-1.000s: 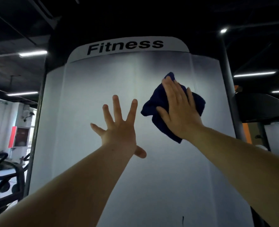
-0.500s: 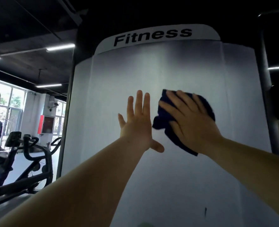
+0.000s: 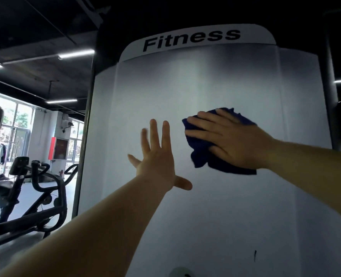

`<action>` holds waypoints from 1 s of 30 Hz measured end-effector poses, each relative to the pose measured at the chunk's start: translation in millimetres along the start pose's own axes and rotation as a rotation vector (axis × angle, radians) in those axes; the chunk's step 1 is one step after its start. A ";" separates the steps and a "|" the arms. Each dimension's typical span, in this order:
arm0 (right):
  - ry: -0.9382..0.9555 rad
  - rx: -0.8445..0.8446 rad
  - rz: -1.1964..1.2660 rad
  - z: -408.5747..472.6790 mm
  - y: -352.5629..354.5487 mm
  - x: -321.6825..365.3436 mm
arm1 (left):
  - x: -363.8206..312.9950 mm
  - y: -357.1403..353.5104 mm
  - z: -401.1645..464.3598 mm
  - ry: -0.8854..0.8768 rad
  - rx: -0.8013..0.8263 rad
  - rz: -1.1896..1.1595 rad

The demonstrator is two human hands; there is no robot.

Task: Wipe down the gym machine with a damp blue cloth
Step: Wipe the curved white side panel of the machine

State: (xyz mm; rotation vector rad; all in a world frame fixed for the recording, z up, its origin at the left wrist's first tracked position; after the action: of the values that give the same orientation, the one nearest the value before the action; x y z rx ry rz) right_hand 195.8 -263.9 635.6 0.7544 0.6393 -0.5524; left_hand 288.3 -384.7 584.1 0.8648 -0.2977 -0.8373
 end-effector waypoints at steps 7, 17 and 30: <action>-0.271 -0.176 0.078 28.8 3.2 18.8 | 11.2 -6.9 -5.5 0.059 -0.002 -0.062; -0.303 -0.186 0.072 52.5 2.3 29.2 | 22.8 -20.5 -10.8 0.264 0.050 -0.258; -0.121 -0.088 0.079 82.6 -16.0 63.6 | 62.0 -46.0 -27.9 0.271 0.064 -0.249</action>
State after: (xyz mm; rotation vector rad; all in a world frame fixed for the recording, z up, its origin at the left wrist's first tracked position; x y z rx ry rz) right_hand 255.2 -350.9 630.5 0.6552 0.5167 -0.4903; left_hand 319.8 -432.6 525.5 1.0772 0.0224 -0.9308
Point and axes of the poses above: each hand's wrist, its own z-axis towards the middle knuckle, its own y-axis out of the back of the hand, x = y × z, the point moved 8 cm from there along z, towards the middle knuckle, and after that the axes turned 8 degrees about z, right-handed, at the moved point
